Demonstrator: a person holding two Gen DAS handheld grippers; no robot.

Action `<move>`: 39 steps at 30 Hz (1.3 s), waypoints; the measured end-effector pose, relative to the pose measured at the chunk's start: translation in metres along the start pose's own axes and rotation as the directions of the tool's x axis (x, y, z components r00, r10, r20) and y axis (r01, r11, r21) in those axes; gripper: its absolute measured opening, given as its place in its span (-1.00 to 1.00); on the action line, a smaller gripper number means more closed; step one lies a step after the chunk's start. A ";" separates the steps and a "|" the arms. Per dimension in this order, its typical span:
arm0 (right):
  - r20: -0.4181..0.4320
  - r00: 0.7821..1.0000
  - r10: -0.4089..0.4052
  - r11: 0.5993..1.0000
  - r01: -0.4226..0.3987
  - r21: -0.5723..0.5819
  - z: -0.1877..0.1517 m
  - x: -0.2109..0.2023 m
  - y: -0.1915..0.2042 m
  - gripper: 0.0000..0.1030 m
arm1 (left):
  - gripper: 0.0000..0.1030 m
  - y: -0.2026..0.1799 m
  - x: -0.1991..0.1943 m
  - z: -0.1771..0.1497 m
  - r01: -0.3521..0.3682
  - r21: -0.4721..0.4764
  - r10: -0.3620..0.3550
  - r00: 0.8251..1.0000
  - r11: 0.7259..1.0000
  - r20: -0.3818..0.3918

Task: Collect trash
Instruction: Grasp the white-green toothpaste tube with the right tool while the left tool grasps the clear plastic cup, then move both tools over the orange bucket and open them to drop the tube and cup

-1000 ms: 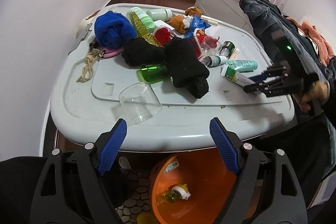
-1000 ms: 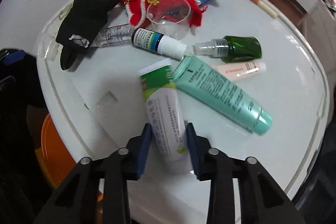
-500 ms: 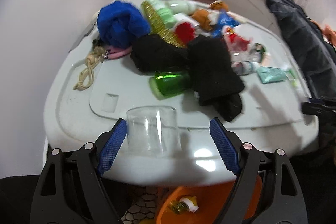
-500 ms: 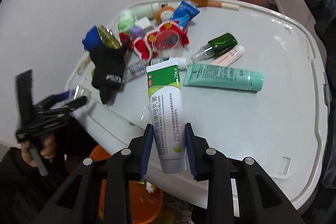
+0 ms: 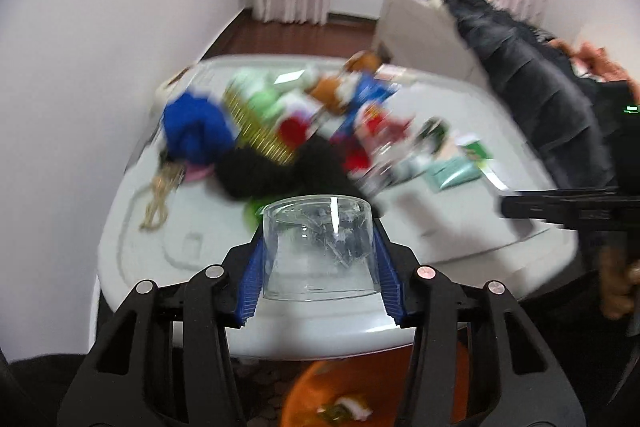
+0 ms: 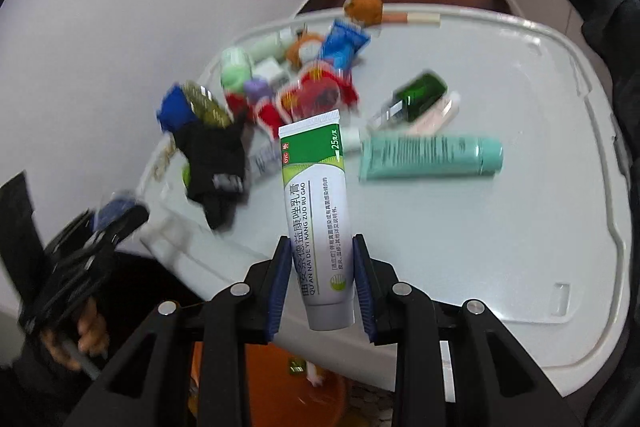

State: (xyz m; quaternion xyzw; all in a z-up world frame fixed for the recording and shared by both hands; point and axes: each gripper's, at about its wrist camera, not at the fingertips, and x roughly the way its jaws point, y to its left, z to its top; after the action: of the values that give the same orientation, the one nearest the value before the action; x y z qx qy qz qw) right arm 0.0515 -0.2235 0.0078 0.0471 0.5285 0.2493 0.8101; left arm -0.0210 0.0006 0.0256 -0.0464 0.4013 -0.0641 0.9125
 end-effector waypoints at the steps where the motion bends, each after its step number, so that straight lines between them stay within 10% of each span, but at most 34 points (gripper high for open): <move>1: 0.037 0.999 0.001 1.000 -0.002 0.009 0.007 -0.011 0.002 -0.41 | -0.08 -0.006 -0.009 0.007 0.014 0.014 -0.014 0.999 1.000 0.029; 6: 0.166 0.985 -0.040 0.999 0.040 0.004 0.012 -0.058 0.017 -0.40 | -0.08 -0.024 -0.033 0.011 0.035 0.067 -0.040 0.996 0.997 0.076; 20: -0.099 0.995 -0.016 0.997 0.009 -0.075 -0.127 -0.032 0.062 -0.38 | -0.07 -0.038 -0.047 -0.080 0.160 0.224 -0.120 0.976 0.962 -0.181; 25: -0.185 0.980 -0.069 0.994 0.051 -0.100 -0.142 0.008 0.063 0.45 | 0.55 -0.034 -0.022 -0.103 0.120 0.235 -0.045 0.952 0.965 -0.303; 29: -0.206 0.978 -0.044 0.998 0.034 -0.051 -0.142 0.015 0.054 0.31 | 0.55 -0.026 -0.014 -0.105 0.126 0.204 -0.048 0.937 0.971 -0.347; 39: -0.015 0.989 -0.148 0.984 0.148 0.100 -0.043 -0.015 -0.009 0.32 | 0.55 -0.010 -0.015 -0.057 0.059 0.123 -0.031 0.977 0.991 -0.213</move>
State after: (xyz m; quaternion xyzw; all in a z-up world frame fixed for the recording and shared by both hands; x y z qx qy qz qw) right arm 0.0117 -0.2462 -0.0015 0.0476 0.5457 0.1616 0.8209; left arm -0.0743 -0.0089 -0.0003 0.0103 0.4896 -0.1150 0.8643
